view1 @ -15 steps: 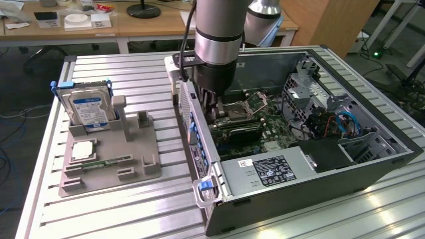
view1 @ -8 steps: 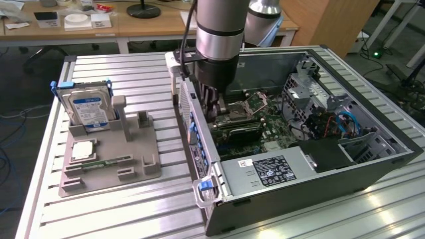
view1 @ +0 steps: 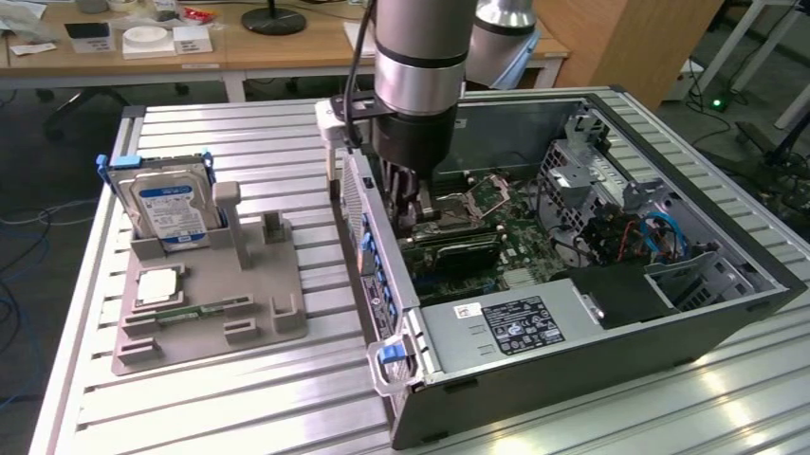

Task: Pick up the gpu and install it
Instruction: 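Press down on the gpu until it lock into place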

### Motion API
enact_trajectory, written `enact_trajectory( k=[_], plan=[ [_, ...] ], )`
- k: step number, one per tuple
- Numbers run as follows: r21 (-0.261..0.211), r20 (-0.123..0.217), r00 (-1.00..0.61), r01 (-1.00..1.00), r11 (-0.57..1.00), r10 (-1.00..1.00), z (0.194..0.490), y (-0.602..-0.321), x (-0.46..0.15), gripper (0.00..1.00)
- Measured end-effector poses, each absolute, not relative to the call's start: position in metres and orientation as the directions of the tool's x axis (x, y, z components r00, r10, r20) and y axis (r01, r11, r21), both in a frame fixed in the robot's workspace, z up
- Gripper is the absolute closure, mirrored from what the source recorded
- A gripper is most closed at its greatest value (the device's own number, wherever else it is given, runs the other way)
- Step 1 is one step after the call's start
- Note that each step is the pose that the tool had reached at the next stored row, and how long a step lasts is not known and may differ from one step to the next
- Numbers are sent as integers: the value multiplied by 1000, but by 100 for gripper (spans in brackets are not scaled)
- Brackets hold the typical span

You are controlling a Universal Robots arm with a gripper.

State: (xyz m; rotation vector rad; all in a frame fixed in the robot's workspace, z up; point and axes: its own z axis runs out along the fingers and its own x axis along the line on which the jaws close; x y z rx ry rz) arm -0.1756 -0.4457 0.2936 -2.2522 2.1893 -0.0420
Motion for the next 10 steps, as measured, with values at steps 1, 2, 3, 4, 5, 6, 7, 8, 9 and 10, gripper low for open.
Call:
enact_trajectory(
  k=[1,2,3,4,5,6,7,8,9,10],
  plan=[
    [-19,21,28,-999,-29,-999,294,-446,-176,90],
    [-19,22,28,-999,-29,-999,294,-446,-178,90],
    [-19,24,28,-999,-29,-999,294,-446,-179,90],
    [-19,24,28,-999,-29,-999,294,-446,-181,90],
    [-19,25,28,-999,-29,-999,293,-446,-181,90],
    [-19,25,29,-999,-29,-999,293,-446,-181,90],
    [-19,26,29,-999,-29,-999,293,-446,-181,90],
    [-18,26,28,-999,-29,-999,292,-446,-181,90],
    [-18,25,28,-999,-29,-999,291,-446,-180,90],
    [-19,25,28,-999,-28,-999,289,-446,-179,90]
  ],
)
